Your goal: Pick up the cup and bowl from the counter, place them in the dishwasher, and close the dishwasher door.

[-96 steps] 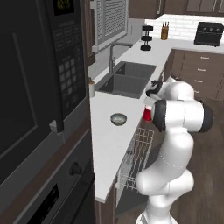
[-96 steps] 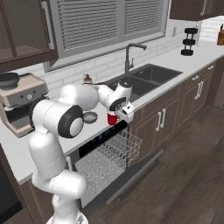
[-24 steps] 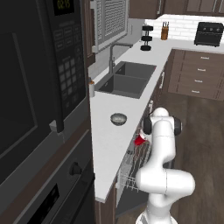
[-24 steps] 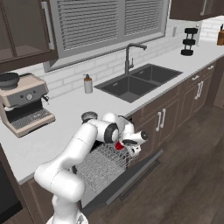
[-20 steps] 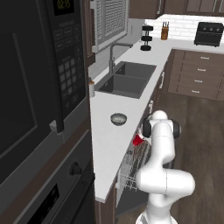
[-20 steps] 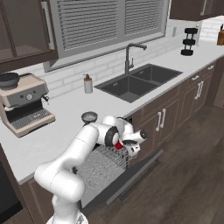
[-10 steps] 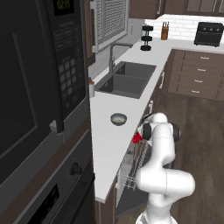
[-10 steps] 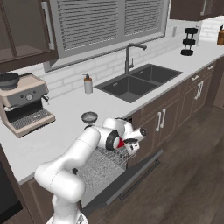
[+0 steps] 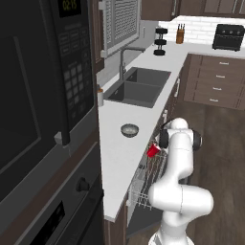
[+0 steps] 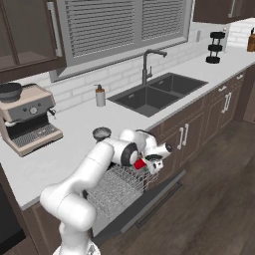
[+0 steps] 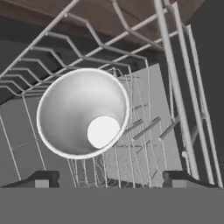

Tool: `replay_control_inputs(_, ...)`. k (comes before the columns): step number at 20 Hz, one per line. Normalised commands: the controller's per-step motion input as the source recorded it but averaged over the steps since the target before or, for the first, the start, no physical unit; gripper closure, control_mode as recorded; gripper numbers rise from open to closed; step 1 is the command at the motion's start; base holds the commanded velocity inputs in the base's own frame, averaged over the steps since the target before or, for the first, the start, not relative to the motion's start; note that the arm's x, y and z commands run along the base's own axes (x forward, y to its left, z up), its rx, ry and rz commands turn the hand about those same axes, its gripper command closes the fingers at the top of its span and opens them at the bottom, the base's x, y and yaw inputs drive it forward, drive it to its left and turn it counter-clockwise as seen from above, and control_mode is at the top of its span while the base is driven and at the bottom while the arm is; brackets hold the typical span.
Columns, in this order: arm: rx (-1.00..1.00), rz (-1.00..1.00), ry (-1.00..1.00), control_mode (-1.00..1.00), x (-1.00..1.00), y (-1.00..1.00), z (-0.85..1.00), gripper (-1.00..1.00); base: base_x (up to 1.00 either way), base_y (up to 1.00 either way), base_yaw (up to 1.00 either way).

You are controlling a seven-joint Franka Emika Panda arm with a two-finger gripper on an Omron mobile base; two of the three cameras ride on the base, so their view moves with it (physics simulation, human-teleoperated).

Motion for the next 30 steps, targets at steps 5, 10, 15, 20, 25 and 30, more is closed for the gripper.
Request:
replay_control_inputs(5, 0.05, 0.00, -0.12, -1.00, -0.77, -0.15, 0.96, -1.00, 0.00, 0.00, 0.00)
replay_control_inputs(10, 0.05, 0.00, -0.13, -1.00, -0.80, 0.11, 1.00, -1.00, 0.00, 0.00, 0.00)
replay_control_inputs(15, 0.00, 0.00, -0.19, -1.00, -0.66, 0.79, 1.00, -1.00, 0.00, 0.00, 0.00)
replay_control_inputs(20, 0.00, 0.02, -0.06, -1.00, -0.16, 0.99, 1.00, -1.00, 0.00, 0.00, 0.00)
replay_control_inputs(25, 0.00, 0.01, 0.00, -1.00, 0.04, 0.37, 0.97, -1.00, 0.00, 0.00, 0.00)
replay_control_inputs(30, 0.00, 0.04, 0.09, -1.00, 0.19, 0.17, 0.35, -1.00, 0.00, 0.00, 0.00)
